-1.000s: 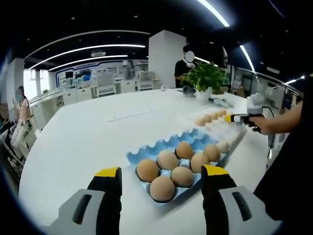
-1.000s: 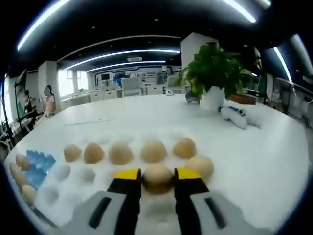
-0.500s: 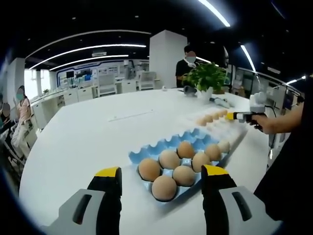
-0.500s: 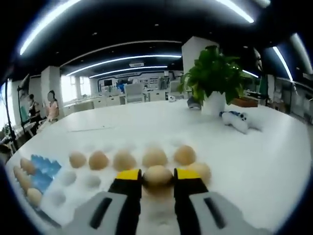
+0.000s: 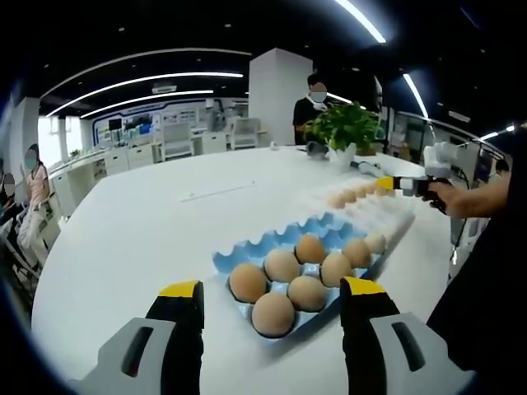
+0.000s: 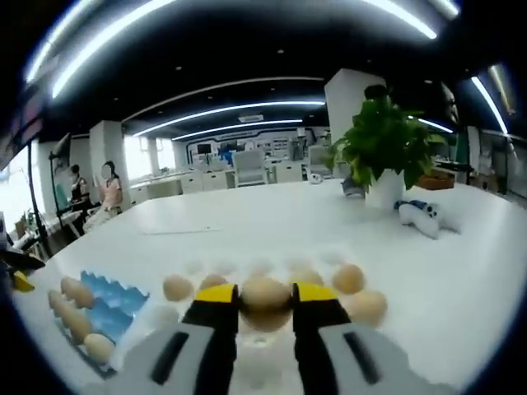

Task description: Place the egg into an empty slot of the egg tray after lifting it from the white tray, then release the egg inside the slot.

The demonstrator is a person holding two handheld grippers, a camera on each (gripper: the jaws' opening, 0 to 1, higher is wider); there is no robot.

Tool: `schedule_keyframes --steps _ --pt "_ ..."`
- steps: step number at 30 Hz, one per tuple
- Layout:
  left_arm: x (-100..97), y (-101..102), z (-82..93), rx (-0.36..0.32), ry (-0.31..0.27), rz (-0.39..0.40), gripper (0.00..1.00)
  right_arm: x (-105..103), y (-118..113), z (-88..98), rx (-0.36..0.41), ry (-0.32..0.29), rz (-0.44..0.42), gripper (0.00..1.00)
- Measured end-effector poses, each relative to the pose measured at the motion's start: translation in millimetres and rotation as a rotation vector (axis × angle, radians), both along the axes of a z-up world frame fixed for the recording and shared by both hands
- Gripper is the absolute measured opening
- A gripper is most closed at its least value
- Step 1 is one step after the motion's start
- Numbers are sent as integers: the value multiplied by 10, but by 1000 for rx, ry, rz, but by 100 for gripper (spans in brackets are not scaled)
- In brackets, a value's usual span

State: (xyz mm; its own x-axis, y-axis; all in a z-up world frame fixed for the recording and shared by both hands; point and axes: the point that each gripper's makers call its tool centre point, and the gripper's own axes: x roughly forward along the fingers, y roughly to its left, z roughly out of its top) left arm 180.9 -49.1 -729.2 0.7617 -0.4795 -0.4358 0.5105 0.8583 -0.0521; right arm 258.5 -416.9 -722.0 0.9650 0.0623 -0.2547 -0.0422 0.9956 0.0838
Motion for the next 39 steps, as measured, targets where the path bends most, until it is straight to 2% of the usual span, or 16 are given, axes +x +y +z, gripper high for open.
schedule_keyframes --steps 11,13,19,29,39 --pt "5 14 3 -8 -3 6 67 1 464 74 14 -9 118 25" --pt "6 12 4 -7 -4 6 67 -1 497 54 27 -5 146 25" --pt "12 -5 11 -10 -6 4 67 -23 862 32 28 0 243 25" --pt "7 8 22 -11 -9 10 67 -69 1336 -60 66 21 353 25" --pt "1 -1 20 -16 -7 10 67 -131 1825 -130 50 50 496 25"
